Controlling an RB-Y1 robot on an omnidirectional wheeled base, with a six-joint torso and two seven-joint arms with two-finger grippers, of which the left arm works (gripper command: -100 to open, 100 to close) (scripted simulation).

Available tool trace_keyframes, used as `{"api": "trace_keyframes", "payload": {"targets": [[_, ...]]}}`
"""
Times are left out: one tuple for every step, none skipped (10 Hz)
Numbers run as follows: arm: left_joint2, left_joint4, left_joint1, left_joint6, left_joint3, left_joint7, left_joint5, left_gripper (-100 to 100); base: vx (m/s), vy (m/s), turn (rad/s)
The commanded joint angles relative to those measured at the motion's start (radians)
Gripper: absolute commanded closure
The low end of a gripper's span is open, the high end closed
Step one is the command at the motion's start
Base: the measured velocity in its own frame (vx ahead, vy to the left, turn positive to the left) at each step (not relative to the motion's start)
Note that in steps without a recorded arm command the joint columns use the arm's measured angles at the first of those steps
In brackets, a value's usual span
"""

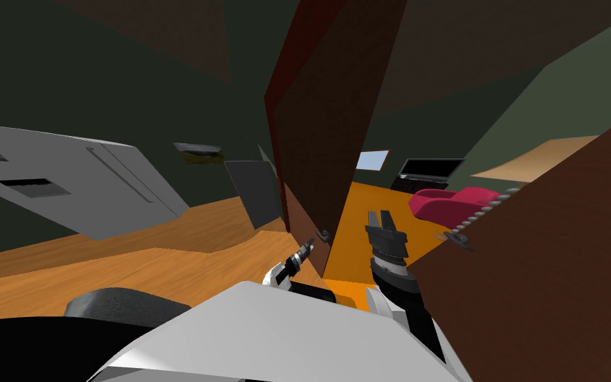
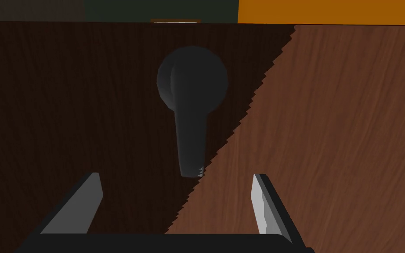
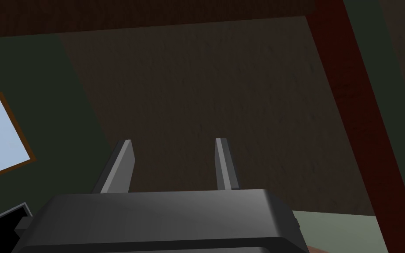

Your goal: Push the door open

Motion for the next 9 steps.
{"api": "trace_keyframes", "payload": {"targets": [[-0.004,0.009,-0.001,-0.003,0.004,-0.005,0.002,-100,0.147,-0.136,-0.039],[-0.009,0.012,-0.001,-0.004,0.007,-0.008,0.004,-100,0.175,-0.104,-0.031],[-0.012,0.014,-0.001,-0.004,0.009,-0.01,0.004,-100,0.162,-0.102,-0.025],[-0.019,0.017,0.0,-0.005,0.011,-0.012,0.006,-100,0.146,-0.095,-0.025],[-0.027,0.02,0.0,-0.005,0.013,-0.015,0.007,-100,0.147,-0.097,-0.034],[-0.023,0.019,-0.001,-0.005,0.012,-0.013,0.006,-100,0.066,-0.045,0.001],[-0.023,0.019,-0.001,-0.005,0.012,-0.013,0.006,100,-0.009,0.006,0.005],[-0.023,0.019,-0.001,-0.005,0.012,-0.013,0.006,100,-0.019,0.019,-0.016],[-0.023,0.019,-0.001,-0.005,0.012,-0.013,0.006,100,-0.007,0.014,-0.015]]}}
